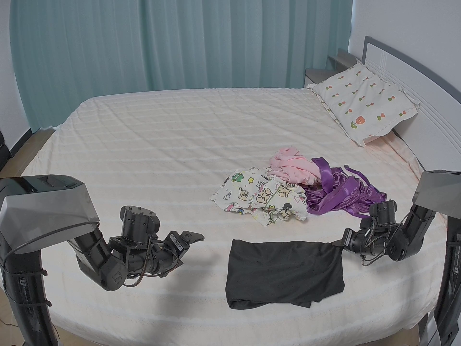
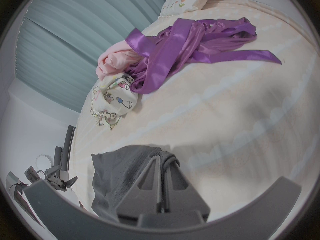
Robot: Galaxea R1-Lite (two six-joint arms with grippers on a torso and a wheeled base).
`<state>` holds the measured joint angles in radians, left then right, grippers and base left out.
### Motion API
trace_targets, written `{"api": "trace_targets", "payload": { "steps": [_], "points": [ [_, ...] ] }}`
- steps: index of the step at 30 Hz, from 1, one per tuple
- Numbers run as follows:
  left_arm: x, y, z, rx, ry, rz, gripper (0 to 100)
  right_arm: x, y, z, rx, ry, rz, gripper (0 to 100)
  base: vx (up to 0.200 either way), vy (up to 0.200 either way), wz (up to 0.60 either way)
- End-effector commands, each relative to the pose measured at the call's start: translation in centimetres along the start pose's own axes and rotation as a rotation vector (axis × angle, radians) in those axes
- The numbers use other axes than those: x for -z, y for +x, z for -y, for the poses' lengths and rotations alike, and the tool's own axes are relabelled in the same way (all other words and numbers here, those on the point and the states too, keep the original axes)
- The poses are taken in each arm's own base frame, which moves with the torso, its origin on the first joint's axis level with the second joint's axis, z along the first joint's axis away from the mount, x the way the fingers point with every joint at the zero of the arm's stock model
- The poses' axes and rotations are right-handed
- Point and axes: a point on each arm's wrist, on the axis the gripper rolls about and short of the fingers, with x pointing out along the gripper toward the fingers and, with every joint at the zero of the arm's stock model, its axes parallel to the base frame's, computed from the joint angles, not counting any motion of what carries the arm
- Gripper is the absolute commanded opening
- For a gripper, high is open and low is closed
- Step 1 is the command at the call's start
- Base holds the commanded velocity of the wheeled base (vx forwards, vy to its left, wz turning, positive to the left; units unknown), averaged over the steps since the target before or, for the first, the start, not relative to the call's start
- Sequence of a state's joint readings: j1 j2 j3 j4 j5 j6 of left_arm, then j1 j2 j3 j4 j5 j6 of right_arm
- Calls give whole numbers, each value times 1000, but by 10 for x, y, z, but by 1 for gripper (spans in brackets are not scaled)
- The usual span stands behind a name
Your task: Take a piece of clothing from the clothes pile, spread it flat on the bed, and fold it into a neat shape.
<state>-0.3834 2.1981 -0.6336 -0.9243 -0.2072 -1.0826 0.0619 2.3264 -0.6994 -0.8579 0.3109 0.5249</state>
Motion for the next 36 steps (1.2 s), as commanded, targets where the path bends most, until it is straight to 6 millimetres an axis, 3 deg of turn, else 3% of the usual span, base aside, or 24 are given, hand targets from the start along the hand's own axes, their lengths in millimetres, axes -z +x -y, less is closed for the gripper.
{"api": "trace_targets", "payload": {
  "steps": [1,3,8,9,13,19,22,28,36],
  "points": [
    [0,0,0,0,0,0,100,-8,-13,-8,-17,-12,36,0,0,0,0],
    [0,0,0,-1,-1,0,100,-4,-24,-12,-13,-30,31,0,0,0,0],
    [0,0,0,-1,-1,0,100,7,-13,-5,3,-98,-10,0,0,0,0],
    [0,0,0,-1,-1,0,100,7,-13,-5,3,-98,-10,100,0,0,0],
    [0,0,0,0,-1,-2,100,9,-10,0,5,-109,-4,100,0,0,0],
    [0,1,0,1,0,-1,100,5,-26,-2,-2,-116,30,100,0,0,0],
    [0,1,1,3,-1,-2,100,14,-39,-2,-1,-179,5,100,0,0,0],
    [1,1,1,2,1,-3,100,34,-47,12,-37,-294,-97,100,-167,0,0],
    [1,1,1,2,2,-3,100,47,-43,27,-90,-363,-139,100,-25,0,0]
  ]
}}
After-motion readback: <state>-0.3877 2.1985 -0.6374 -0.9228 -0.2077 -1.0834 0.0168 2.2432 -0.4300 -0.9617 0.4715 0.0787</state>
